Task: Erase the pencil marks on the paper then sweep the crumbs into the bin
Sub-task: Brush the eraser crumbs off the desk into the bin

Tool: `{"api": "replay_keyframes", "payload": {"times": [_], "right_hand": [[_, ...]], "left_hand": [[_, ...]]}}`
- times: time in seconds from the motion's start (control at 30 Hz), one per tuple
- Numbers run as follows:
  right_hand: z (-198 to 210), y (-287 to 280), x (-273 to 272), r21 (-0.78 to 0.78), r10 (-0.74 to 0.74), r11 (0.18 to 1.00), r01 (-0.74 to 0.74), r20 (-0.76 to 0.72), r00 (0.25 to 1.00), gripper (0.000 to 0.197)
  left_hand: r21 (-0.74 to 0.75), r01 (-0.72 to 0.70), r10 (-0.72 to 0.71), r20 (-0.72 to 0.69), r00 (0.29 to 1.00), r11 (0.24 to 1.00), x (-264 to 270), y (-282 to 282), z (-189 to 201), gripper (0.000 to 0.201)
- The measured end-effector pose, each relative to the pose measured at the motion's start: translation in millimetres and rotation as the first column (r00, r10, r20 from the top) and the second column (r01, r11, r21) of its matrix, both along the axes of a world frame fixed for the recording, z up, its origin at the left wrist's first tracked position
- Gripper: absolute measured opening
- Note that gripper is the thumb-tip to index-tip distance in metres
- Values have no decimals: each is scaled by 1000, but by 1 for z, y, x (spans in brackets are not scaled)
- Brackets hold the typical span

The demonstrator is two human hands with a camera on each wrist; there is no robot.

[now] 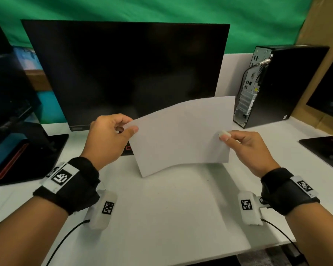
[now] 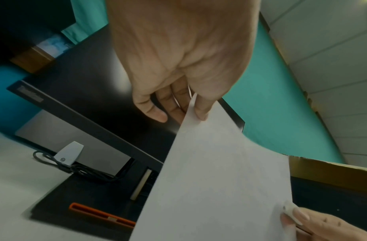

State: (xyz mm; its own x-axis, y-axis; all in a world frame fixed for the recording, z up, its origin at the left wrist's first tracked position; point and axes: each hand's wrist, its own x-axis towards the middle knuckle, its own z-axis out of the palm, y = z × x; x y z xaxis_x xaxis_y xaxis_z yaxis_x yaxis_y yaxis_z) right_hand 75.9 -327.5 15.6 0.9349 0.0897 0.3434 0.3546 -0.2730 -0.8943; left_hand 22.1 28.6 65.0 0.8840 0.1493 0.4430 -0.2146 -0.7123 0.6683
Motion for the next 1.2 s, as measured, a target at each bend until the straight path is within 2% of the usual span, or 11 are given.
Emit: {"api": "replay_keyframes", "payload": {"times": [0.23,0.53,0.67,0.73,0.83,0.87,0.9,0.97,1.07,1.13,1.2], "right_hand": [[7,-5,-1,47,-38,998,37,20,999,25],[11,2,6,-14,-72,997,72,38,997,32],[14,15,8,-41,-120,992,122,47,992,26],[14,27,9,-110,-215,968,228,117,970,25],[17,60,5,-214,-342,880,425,336,878,26],[21,75,0,-230,-303,886,403,373,877,26],[23,92,-5,-253,-212,915,315,364,907,27],[24,129,-14,-356,51,934,28,209,977,40],[11,189,-23,-525,324,791,-314,-76,943,51],[-4,229,-26,-577,402,700,-421,-170,900,52],[-16,268,-29,-583,442,649,-489,-234,866,51]], "left_hand": [[-34,6,-6,-5,1000,999,4,-4,4,7],[-94,-14,12,-25,1000,995,0,5,1,5],[-84,-58,57,-18,998,995,-4,15,2,10],[-130,-95,94,-19,995,987,-6,25,3,12],[-270,-151,136,-75,988,951,-13,45,-1,6],[-313,-178,152,-105,983,933,-16,53,-5,4],[-349,-212,172,-140,975,913,-20,62,-9,3],[-400,-280,212,-206,955,873,-30,81,-19,4],[-451,-377,265,-292,919,809,-52,115,-36,5],[-482,-447,302,-351,886,753,-71,139,-49,5],[-491,-524,339,-418,843,696,-91,162,-62,4]]}}
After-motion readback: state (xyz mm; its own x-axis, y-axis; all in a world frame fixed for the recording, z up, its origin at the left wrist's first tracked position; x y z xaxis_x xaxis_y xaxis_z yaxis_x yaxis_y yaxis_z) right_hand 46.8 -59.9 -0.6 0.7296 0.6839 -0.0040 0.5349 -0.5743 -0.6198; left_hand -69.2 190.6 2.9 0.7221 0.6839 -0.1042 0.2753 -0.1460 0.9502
